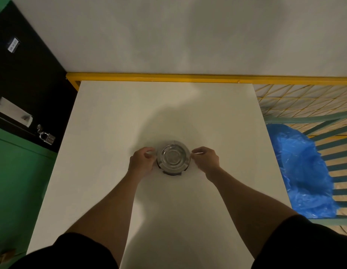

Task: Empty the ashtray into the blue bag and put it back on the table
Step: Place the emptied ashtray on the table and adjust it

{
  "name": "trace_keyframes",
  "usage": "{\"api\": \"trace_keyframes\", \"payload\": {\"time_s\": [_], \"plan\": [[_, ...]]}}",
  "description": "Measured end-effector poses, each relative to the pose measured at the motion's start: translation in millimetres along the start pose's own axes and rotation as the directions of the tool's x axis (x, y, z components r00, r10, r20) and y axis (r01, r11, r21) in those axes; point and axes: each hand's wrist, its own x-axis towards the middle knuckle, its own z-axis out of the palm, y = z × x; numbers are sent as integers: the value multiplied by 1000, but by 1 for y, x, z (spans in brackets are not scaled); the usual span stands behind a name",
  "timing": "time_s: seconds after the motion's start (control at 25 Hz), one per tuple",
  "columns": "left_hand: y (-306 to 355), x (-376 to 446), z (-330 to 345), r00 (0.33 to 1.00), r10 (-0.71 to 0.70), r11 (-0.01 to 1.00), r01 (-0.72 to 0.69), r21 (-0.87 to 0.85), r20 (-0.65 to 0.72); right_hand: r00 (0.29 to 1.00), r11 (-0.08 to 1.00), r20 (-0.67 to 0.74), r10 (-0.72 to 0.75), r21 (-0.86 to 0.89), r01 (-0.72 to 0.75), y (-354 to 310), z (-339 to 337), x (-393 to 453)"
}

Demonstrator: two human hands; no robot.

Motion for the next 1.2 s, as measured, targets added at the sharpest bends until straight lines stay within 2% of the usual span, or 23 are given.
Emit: {"api": "trace_keyframes", "payload": {"time_s": [1.2], "plan": [[3,-4,3,1000,-19,1000,19,18,10,1000,1000,17,4,-17,-3,3,1,2]]}}
